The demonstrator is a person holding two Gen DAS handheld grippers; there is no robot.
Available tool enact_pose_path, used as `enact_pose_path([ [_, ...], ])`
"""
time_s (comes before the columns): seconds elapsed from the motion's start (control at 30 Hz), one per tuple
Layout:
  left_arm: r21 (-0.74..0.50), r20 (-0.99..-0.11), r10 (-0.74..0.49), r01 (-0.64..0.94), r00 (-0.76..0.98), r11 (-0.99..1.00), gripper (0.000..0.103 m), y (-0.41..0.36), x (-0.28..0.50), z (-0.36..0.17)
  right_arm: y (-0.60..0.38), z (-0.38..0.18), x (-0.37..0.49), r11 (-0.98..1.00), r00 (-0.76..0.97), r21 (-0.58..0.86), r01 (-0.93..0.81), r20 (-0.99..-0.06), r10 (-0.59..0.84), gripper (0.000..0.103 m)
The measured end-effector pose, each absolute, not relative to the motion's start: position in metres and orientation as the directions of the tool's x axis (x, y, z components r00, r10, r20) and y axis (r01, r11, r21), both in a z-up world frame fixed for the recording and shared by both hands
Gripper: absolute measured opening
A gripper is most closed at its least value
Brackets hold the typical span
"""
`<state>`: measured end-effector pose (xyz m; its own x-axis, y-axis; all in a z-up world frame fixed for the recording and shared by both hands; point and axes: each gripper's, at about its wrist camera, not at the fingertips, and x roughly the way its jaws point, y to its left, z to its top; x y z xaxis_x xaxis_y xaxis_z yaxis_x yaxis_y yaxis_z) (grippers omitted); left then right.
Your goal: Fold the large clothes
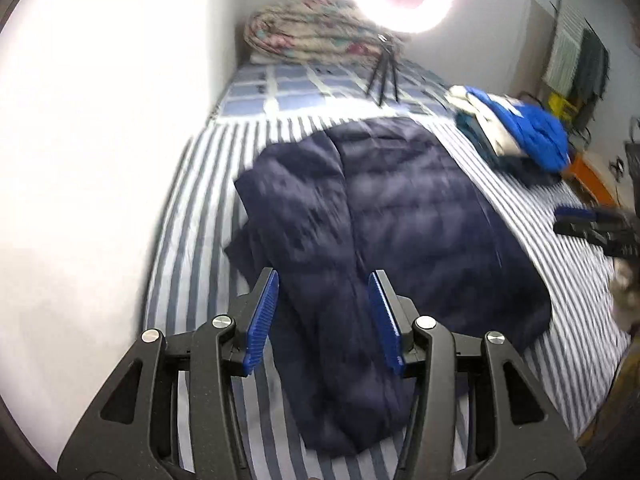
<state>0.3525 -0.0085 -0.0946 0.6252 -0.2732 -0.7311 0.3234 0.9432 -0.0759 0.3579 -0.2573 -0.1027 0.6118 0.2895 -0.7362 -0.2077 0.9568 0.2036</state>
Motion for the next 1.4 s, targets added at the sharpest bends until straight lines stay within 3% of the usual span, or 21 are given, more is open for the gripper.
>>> enact_pose_path([
  [0.17,-0.171,-0.757,-0.281,0.236,0.59,0.957,0.049,0.006,0.409,-0.117,-0.217,-0.117,0.394,0.974,0.679,0.073,-0.217,-0.706,0.204,0.056],
  [0.33,-0.177,-0.82,-0.231,0.152,0.524,0.972,0.049,0.014,0.441,-0.163,-0.207,-0.157,0.417,0.959,0.576,0.12,-0.258,-0.777,0.252,0.054],
  [0.47,-0.226,-0.828,-0.255,0.12,0.499,0.967,0.061,0.028,0.447,-0.19,-0.206,-0.182,0.427,0.952,0.522,0.17,-0.256,-0.805,0.284,0.054],
  [0.6,-0.272,-0.83,-0.286,0.101,0.479,0.957,0.063,0.036,0.448,-0.191,-0.206,-0.179,0.424,0.953,0.51,0.163,-0.256,-0.815,0.276,0.054],
  [0.7,-0.345,-0.808,-0.338,0.078,0.483,0.936,0.064,0.053,0.439,-0.177,-0.224,-0.166,0.42,0.943,0.537,0.236,-0.234,-0.777,0.328,0.06],
  [0.8,-0.451,-0.785,-0.431,0.065,0.444,0.89,0.071,0.07,0.431,-0.172,-0.261,-0.156,0.411,0.911,0.585,0.357,-0.208,-0.701,0.408,0.075],
  [0.93,-0.536,-0.768,-0.514,0.056,0.382,0.842,0.073,0.082,0.425,-0.174,-0.293,-0.16,0.411,0.892,0.582,0.42,-0.166,-0.688,0.432,0.084],
  [1.13,-0.631,-0.735,-0.581,-0.037,0.35,0.775,0.073,0.095,0.433,-0.195,-0.319,-0.185,0.424,0.846,0.513,0.519,-0.118,-0.698,0.5,0.085],
  [1.4,-0.662,-0.718,-0.608,-0.063,0.34,0.747,0.074,0.095,0.456,-0.21,-0.319,-0.22,0.448,0.783,0.445,0.612,-0.11,-0.674,0.59,0.085],
])
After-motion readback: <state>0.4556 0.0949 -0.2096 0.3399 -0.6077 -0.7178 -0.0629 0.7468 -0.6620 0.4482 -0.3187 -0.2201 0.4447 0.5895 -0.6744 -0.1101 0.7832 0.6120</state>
